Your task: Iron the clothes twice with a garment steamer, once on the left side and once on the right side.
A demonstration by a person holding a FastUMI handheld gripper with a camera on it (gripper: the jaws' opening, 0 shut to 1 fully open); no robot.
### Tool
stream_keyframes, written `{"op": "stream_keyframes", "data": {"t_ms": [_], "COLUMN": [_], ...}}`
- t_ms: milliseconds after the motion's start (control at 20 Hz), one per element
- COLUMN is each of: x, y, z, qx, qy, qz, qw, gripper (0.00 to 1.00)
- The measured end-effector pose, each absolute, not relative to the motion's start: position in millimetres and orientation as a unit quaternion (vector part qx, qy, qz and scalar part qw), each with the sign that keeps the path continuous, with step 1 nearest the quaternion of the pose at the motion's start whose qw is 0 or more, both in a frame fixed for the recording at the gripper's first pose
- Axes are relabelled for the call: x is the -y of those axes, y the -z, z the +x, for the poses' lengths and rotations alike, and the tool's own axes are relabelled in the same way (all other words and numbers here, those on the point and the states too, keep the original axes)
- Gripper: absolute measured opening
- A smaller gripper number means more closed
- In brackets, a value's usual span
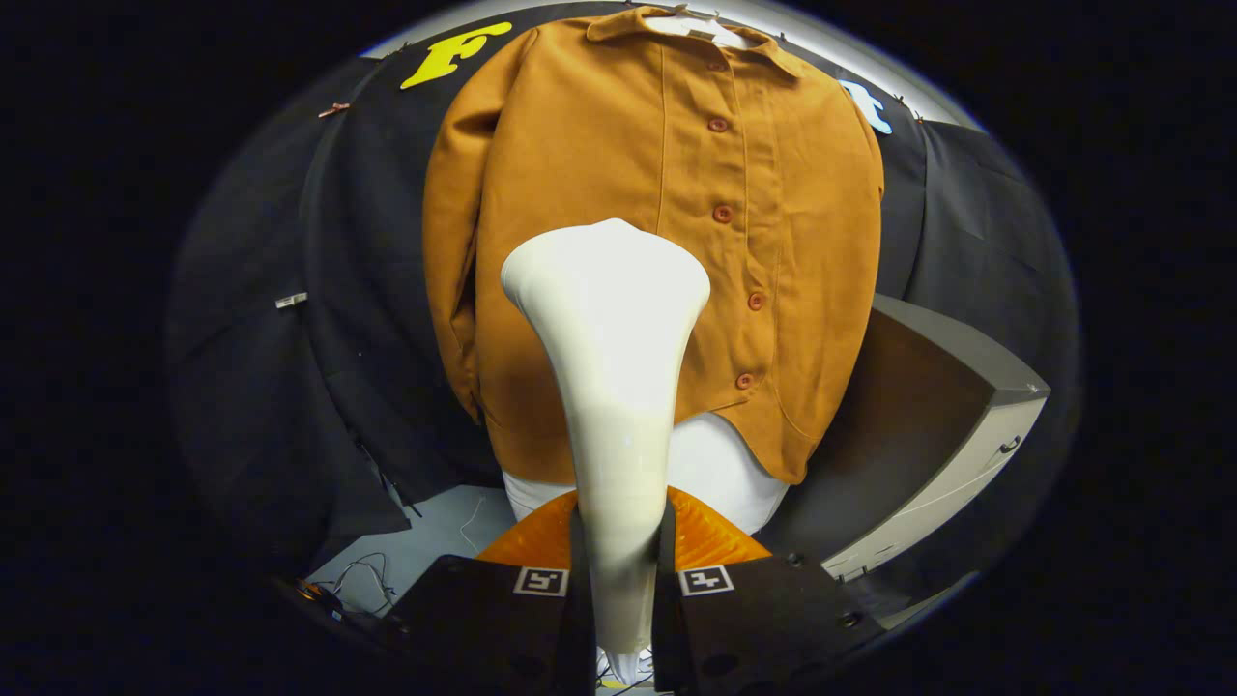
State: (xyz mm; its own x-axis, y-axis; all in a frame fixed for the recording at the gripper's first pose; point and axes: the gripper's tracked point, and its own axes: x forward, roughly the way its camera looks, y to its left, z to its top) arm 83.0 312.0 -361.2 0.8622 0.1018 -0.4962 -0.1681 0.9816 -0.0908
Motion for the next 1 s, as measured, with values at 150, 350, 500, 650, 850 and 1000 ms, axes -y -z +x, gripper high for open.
{"op": "stream_keyframes", "data": {"t_ms": [150, 350, 500, 650, 850, 1000], "x": [-297.1, -272.2, -253.7, -240.6, -227.5, -215.7], "y": [325.3, 276.3, 239.3, 201.9, 158.4, 131.2], "z": [66.0, 50.4, 43.3, 33.9, 18.1, 4.6], "qx": [-0.244, -0.232, -0.216, -0.192, -0.159, -0.14], "qy": [-0.087, -0.095, -0.094, -0.096, -0.103, -0.099], "qz": [-0.053, -0.04, -0.04, -0.041, -0.048, -0.042], "qw": [0.965, 0.967, 0.971, 0.976, 0.981, 0.984], "gripper": [0.27, 0.27, 0.26, 0.27, 0.26, 0.26]}}
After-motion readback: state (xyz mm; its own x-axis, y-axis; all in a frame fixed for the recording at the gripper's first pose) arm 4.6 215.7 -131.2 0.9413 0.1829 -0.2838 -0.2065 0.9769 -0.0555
